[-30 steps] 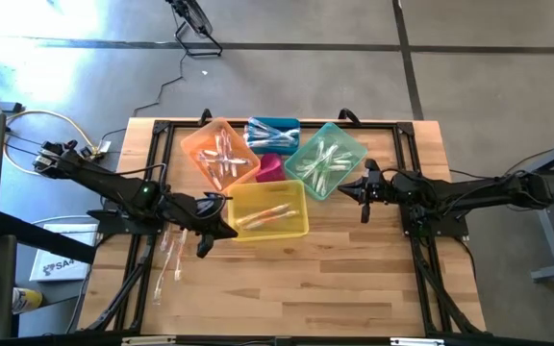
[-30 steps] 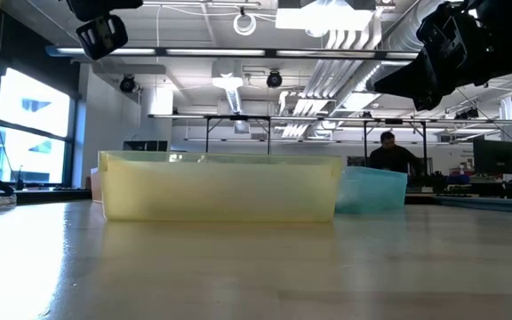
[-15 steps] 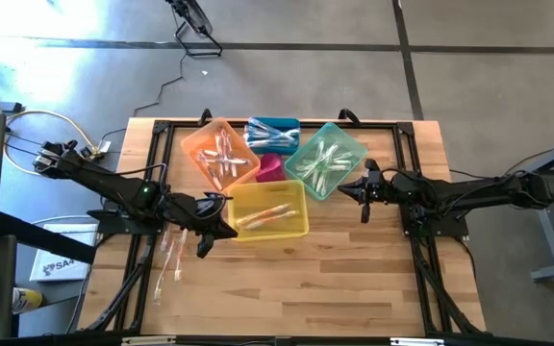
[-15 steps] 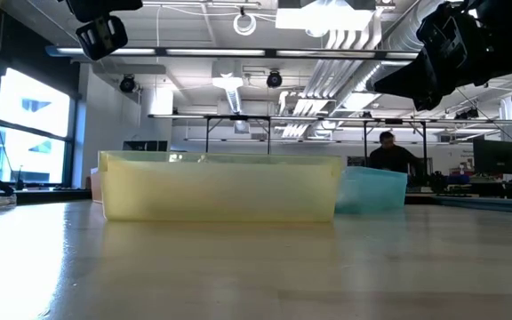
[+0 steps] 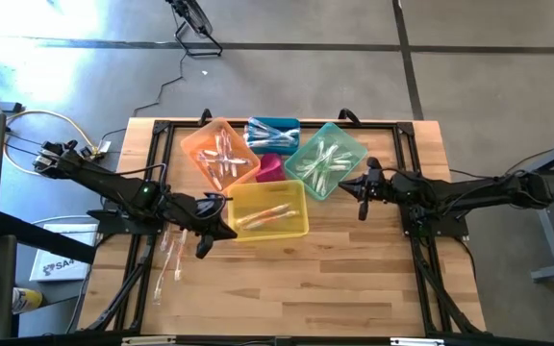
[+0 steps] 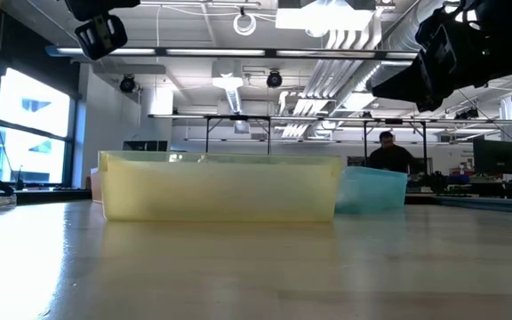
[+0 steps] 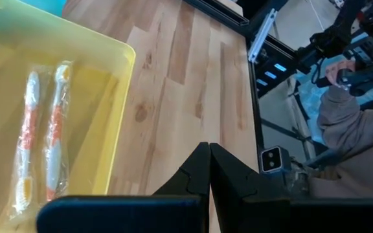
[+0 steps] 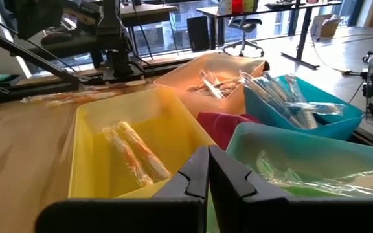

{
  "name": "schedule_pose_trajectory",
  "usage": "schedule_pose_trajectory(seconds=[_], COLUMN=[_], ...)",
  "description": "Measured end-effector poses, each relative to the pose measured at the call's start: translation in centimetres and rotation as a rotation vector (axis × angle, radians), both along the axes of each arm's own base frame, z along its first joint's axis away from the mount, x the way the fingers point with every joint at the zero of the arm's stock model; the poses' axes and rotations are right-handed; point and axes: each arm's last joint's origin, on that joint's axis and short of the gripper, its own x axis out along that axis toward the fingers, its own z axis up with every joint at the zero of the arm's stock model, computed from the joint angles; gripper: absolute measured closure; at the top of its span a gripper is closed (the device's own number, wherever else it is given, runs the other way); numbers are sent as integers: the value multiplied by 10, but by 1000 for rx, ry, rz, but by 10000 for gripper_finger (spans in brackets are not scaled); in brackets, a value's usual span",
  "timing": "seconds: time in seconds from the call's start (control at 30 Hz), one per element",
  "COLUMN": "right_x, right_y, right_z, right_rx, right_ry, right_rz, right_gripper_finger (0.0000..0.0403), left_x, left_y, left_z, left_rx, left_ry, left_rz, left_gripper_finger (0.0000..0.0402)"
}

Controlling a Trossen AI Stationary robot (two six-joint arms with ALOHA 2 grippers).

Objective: Pick & Place Toothbrushes
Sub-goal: Put the orange toothbrush into the yellow bin

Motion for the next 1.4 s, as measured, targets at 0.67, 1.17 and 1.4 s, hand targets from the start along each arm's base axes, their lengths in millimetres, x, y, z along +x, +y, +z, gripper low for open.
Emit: schedule_pose_trajectory(seconds=[0.67, 1.17, 1.4], right_x=[1, 2, 2], right_y=[0, 0, 0], right_z=[-2, -2, -2], right_rx=[1, 1, 1], right_ry=[15, 14, 9], right_rz=[0, 0, 0], right_gripper_finger=[399, 399, 399], left_x=[0, -32, -39], left_y=[2, -11, -23], left_z=[0, -23, -32], left_rx=[-29, -365, -418], left_ry=[4, 618, 764], left_rz=[76, 408, 521], left_gripper_finger=[400, 401, 401])
